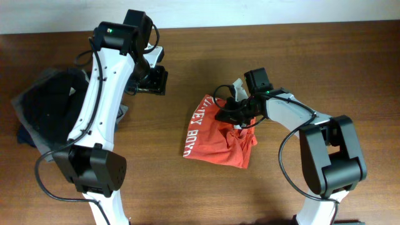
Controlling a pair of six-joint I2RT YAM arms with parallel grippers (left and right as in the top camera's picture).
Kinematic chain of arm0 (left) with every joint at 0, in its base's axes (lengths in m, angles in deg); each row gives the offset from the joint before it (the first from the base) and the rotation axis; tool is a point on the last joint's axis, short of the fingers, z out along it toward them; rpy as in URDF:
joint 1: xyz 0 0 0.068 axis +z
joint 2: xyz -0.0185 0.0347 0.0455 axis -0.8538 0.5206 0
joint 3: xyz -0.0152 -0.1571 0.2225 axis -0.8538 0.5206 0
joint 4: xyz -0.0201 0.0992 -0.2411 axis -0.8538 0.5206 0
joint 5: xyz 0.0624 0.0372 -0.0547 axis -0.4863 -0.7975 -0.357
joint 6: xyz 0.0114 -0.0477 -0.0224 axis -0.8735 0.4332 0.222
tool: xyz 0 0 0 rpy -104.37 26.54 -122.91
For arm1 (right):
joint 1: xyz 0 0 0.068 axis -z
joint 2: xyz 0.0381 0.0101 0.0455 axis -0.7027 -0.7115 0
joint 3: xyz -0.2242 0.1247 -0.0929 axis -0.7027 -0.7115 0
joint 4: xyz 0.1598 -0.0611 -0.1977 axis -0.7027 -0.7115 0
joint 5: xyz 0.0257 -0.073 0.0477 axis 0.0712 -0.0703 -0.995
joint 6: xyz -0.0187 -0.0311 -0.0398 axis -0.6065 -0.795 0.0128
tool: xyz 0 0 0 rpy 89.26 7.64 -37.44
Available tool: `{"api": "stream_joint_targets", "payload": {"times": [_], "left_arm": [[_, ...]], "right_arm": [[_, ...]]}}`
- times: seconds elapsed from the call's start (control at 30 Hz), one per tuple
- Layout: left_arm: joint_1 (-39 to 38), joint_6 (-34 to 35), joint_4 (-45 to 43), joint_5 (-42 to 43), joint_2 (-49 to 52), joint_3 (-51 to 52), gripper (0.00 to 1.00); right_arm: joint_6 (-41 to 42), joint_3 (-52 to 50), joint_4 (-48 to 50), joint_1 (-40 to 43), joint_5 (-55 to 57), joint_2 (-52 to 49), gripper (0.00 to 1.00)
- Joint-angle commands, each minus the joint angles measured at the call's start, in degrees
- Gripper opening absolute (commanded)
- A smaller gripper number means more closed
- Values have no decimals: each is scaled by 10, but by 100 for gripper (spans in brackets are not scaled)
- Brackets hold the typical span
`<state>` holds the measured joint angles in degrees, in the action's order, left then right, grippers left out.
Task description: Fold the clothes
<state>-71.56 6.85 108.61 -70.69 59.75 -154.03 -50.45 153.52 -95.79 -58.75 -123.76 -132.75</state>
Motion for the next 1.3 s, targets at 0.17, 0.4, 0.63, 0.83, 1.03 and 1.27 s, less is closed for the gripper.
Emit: {"api": "stream_joint_targets", "payload": {"times": [0.17,0.4,0.63,0.83,1.03,1.27], "left_arm": [[3,-7,1,-2,-20,-6,64],[3,-7,-2,-2,-20,-6,64],[3,-7,-2,-4,-20,-6,64],[4,-7,-2,-4,-20,-6,69],[3,-9,-6,-4,-20,-6,70],[3,-9,-10,-4,-20,-6,71]], "right_arm": [[-59,1,-104,21,75,100,4],[-121,2,-203,54,158,160,5],[-140,2,-256,55,173,162,43],[-147,2,-321,55,219,162,47],[-153,-3,-340,42,217,162,46],[-106,-17,-305,-24,252,160,38]]}}
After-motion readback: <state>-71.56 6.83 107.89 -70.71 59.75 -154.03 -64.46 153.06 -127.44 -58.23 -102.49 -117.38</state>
